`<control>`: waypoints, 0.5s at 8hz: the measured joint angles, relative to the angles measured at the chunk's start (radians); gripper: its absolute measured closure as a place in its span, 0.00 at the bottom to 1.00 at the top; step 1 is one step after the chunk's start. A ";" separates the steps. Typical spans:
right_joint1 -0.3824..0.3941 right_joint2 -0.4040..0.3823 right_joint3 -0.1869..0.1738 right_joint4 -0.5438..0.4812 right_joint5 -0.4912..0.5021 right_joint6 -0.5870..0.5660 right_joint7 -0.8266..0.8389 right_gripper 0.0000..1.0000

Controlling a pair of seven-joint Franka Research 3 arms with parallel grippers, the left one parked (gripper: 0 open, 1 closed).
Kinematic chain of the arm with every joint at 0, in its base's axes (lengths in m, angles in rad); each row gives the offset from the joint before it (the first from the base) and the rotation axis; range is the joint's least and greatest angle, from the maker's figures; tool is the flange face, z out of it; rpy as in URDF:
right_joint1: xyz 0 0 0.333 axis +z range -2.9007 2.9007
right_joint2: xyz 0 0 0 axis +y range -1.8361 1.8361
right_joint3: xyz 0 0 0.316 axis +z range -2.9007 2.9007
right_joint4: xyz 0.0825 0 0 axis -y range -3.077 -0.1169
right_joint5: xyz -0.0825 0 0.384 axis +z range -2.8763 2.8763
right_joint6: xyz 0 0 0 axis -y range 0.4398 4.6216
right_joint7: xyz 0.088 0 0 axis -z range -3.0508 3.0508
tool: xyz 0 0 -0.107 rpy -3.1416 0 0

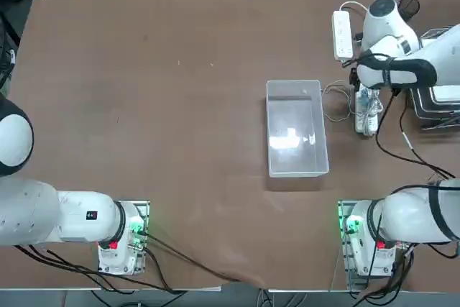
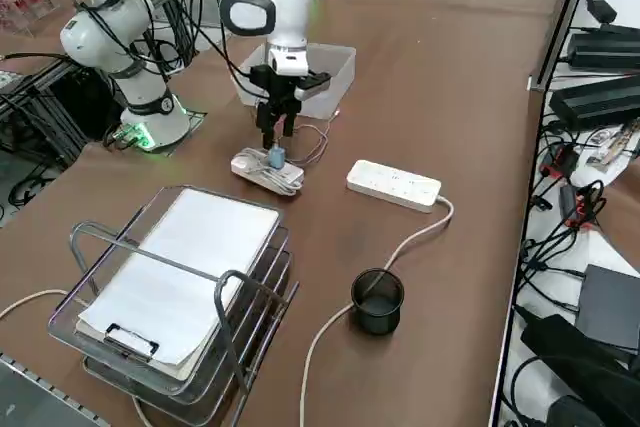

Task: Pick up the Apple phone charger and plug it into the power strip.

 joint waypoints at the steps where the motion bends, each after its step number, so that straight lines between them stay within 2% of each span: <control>1: 0.000 0.011 -0.001 0.000 0.000 0.017 0.003 0.04; 4: -0.002 0.055 -0.002 0.000 0.000 0.044 0.010 0.11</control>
